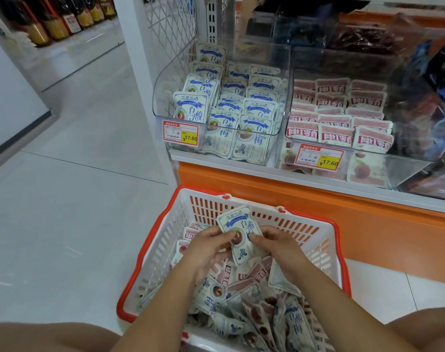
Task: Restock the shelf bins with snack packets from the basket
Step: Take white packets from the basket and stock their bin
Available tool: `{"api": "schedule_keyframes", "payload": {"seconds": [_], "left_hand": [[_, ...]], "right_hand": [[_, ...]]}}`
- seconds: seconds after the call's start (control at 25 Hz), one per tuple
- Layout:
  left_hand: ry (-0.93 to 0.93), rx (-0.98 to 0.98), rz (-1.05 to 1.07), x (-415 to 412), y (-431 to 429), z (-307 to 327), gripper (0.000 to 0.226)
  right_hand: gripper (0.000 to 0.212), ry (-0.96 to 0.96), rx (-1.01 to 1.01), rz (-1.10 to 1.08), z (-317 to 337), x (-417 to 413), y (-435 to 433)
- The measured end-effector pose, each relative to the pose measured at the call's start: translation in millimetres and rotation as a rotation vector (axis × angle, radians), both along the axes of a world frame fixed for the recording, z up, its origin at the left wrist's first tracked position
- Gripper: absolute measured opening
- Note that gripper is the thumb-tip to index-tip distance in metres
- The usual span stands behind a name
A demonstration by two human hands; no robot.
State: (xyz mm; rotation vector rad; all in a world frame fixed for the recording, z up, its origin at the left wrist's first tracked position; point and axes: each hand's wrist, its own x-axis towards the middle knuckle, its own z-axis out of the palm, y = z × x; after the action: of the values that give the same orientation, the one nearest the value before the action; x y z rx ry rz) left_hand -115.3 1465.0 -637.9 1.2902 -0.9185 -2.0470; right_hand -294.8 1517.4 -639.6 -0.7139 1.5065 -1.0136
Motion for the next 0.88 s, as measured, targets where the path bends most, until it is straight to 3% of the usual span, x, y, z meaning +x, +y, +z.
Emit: {"api": "schedule_keyframes", "payload": {"seconds": [0.36, 0.52, 0.64, 0.72, 0.88], "left_hand": [[-0.057, -0.110, 0.066, 11, -7, 20, 0.019], [-0.188, -0.301, 0.017, 29, -33, 58, 0.017], [-0.191, -0.510, 0.013, 42, -67, 110, 0.020], [-0.209, -0.640, 0.140, 51, -91, 146, 0.011], [-0.553, -0.962, 0.333, 77, -143, 182, 0.011]], "right_hand": [[0.025, -0.097, -0.023, -0.008, 25, 25, -6], [0.022, 0.106, -0.184, 0.073, 78, 55, -22], [0.008, 0.235, -0.263, 0.063, 140, 65, -46], [0.030, 0.368, -0.316, -0.006, 180, 61, -69], [0.023, 0.560, -0.489, -0.205, 238, 31, -147]]}}
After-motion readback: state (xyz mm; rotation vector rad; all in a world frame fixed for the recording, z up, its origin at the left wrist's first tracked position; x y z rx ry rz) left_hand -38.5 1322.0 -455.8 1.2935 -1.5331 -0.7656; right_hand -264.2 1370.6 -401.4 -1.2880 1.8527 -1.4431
